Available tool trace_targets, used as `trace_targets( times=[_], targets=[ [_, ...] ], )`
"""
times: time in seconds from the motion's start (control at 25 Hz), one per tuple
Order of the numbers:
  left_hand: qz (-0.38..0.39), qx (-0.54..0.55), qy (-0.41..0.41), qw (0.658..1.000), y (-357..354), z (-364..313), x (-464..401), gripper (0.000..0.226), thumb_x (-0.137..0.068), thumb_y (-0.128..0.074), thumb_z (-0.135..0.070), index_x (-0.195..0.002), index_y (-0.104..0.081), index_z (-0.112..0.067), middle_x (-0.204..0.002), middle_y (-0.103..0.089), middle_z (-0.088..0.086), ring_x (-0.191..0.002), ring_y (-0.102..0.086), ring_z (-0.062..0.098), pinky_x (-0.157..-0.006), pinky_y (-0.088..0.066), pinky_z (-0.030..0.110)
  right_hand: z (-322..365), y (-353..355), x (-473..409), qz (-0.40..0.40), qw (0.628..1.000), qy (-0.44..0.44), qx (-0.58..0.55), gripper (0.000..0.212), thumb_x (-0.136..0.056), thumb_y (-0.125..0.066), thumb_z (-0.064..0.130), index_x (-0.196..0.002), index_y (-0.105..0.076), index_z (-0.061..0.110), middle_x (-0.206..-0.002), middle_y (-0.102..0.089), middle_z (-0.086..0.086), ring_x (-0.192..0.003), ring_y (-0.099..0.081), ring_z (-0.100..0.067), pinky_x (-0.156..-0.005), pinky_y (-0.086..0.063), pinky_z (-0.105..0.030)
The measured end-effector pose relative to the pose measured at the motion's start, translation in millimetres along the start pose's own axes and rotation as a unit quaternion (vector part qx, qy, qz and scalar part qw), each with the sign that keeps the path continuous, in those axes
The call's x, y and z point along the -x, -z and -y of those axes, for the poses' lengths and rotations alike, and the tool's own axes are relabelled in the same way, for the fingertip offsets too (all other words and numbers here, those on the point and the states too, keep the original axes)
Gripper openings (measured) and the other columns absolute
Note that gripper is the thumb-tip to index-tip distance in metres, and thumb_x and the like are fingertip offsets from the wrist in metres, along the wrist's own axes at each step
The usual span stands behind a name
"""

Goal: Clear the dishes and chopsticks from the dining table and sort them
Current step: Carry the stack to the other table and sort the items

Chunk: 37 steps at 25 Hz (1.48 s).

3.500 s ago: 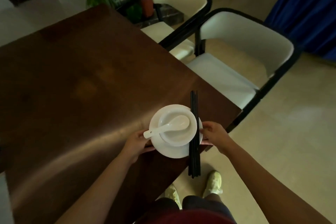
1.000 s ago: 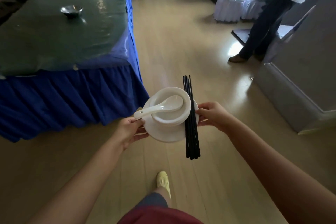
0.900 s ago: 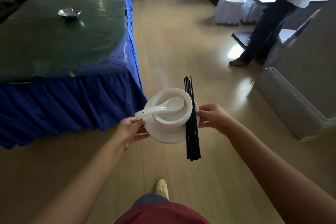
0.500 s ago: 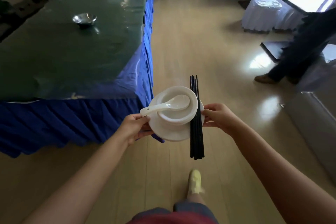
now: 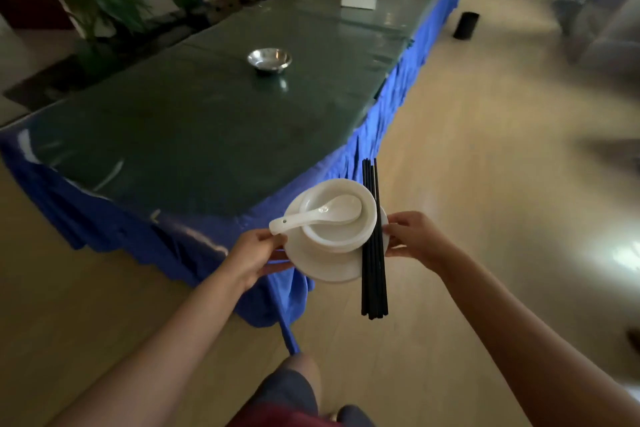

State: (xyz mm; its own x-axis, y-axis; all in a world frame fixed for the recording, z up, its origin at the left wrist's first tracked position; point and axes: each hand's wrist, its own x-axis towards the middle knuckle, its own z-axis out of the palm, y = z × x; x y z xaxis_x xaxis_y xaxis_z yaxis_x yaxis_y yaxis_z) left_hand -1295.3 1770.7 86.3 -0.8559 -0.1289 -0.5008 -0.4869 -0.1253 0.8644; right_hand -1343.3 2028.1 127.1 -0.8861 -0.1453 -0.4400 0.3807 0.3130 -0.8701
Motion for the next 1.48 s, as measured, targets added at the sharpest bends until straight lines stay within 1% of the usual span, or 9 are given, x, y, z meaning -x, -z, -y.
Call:
trace_targets(
  times=[0.28, 0.32, 0.56, 0.76, 0.88, 1.0, 1.08, 1.24, 1.48],
  targets=[
    [-0.079, 0.066, -0.003, 0.995, -12.9, -33.6, -94.3, 0.020, -0.092, -0.049, -0.001, -0.080, -0.064, -0.007, -0.054, -0.068, 0.003, -0.051, -0.067, 0.017, -0.050, -0.059, 0.030, 50.5, 17.7, -138.5, 0.075, 0.996, -0.007, 0.045, 0.019, -0.086, -0.048, -0.006, -0.099, -0.059, -0.015, -0.070, -0.060, -0.015, -0.062, -0.061, -0.020, -0.052, -0.058, -0.024],
    [-0.105, 0.095, -0.010, 0.990, -19.4, -54.3, -149.7, 0.021, -0.092, -0.049, -0.001, -0.079, -0.064, -0.007, -0.055, -0.069, 0.004, -0.053, -0.067, 0.019, -0.050, -0.059, 0.030, 81.2, 24.9, -204.0, 0.108, 0.993, 0.001, 0.056, 0.019, -0.086, -0.048, -0.005, -0.098, -0.058, -0.017, -0.071, -0.059, -0.016, -0.063, -0.061, -0.020, -0.052, -0.058, -0.024],
    [-0.150, 0.123, -0.003, 0.981, -13.3, -82.5, -193.8, 0.019, -0.091, -0.050, -0.001, -0.081, -0.064, -0.007, -0.056, -0.071, 0.004, -0.054, -0.070, 0.017, -0.046, -0.056, 0.027, 118.9, 15.4, -285.0, 0.147, 0.985, -0.005, 0.095, 0.016, -0.085, -0.046, -0.008, -0.085, -0.061, -0.011, -0.065, -0.053, -0.013, -0.052, -0.056, -0.015, -0.044, -0.054, -0.021],
    [-0.214, 0.156, 0.016, 0.964, -10.0, -106.7, -243.5, 0.011, -0.089, -0.056, -0.006, -0.085, -0.066, -0.008, -0.070, -0.073, 0.007, -0.067, -0.071, 0.020, -0.055, -0.058, 0.031, 141.9, -0.9, -374.0, 0.198, 0.970, 0.005, 0.143, 0.021, -0.085, -0.043, -0.009, -0.097, -0.055, -0.021, -0.068, -0.053, -0.014, -0.056, -0.055, -0.018, -0.052, -0.056, -0.027],
    [-0.244, 0.192, 0.041, 0.950, -9.6, -106.6, -275.5, 0.009, -0.089, -0.058, -0.010, -0.093, -0.066, -0.009, -0.089, -0.071, 0.014, -0.084, -0.068, 0.026, -0.064, -0.056, 0.035, 149.6, -14.5, -427.7, 0.244, 0.958, -0.001, 0.154, 0.019, -0.085, -0.044, -0.010, -0.088, -0.063, -0.008, -0.064, -0.056, -0.012, -0.057, -0.057, -0.018, -0.056, -0.057, -0.028],
    [-0.294, 0.211, 0.059, 0.930, -13.9, -105.8, -307.4, 0.011, -0.089, -0.057, -0.009, -0.097, -0.064, -0.008, -0.093, -0.070, 0.015, -0.086, -0.068, 0.027, -0.066, -0.056, 0.035, 151.2, -30.5, -482.3, 0.283, 0.944, -0.009, 0.171, 0.023, -0.085, -0.047, -0.009, -0.080, -0.063, 0.006, -0.066, -0.060, -0.011, -0.061, -0.061, -0.019, -0.067, -0.059, -0.038],
    [-0.329, 0.223, 0.066, 0.915, -18.4, -104.1, -330.5, 0.012, -0.090, -0.057, -0.009, -0.099, -0.063, -0.007, -0.093, -0.069, 0.015, -0.084, -0.068, 0.027, -0.067, -0.055, 0.035, 150.0, -40.3, -519.1, 0.325, 0.928, -0.016, 0.181, 0.023, -0.086, -0.048, -0.008, -0.079, -0.064, 0.008, -0.068, -0.063, -0.010, -0.059, -0.064, -0.017, -0.064, -0.060, -0.035],
    [-0.367, 0.218, 0.089, 0.900, -28.5, -103.6, -360.3, 0.017, -0.089, -0.060, -0.018, -0.102, -0.067, -0.011, -0.095, -0.072, 0.012, -0.088, -0.070, 0.025, -0.070, -0.057, 0.034, 147.6, -55.0, -571.1, 0.382, 0.899, -0.035, 0.210, 0.020, -0.086, -0.049, -0.003, -0.094, -0.066, 0.003, -0.085, -0.069, -0.018, -0.072, -0.068, -0.025, -0.062, -0.060, -0.031],
    [-0.422, 0.242, 0.115, 0.866, -45.4, -92.0, -382.2, 0.018, -0.090, -0.056, -0.008, -0.100, -0.067, -0.019, -0.094, -0.071, 0.006, -0.079, -0.071, 0.018, -0.060, -0.058, 0.027, 140.7, -63.9, -608.6, 0.441, 0.867, -0.074, 0.222, 0.023, -0.088, -0.050, -0.002, -0.107, -0.060, 0.004, -0.096, -0.069, -0.019, -0.077, -0.069, -0.025, -0.060, -0.059, -0.025]
  ],
)
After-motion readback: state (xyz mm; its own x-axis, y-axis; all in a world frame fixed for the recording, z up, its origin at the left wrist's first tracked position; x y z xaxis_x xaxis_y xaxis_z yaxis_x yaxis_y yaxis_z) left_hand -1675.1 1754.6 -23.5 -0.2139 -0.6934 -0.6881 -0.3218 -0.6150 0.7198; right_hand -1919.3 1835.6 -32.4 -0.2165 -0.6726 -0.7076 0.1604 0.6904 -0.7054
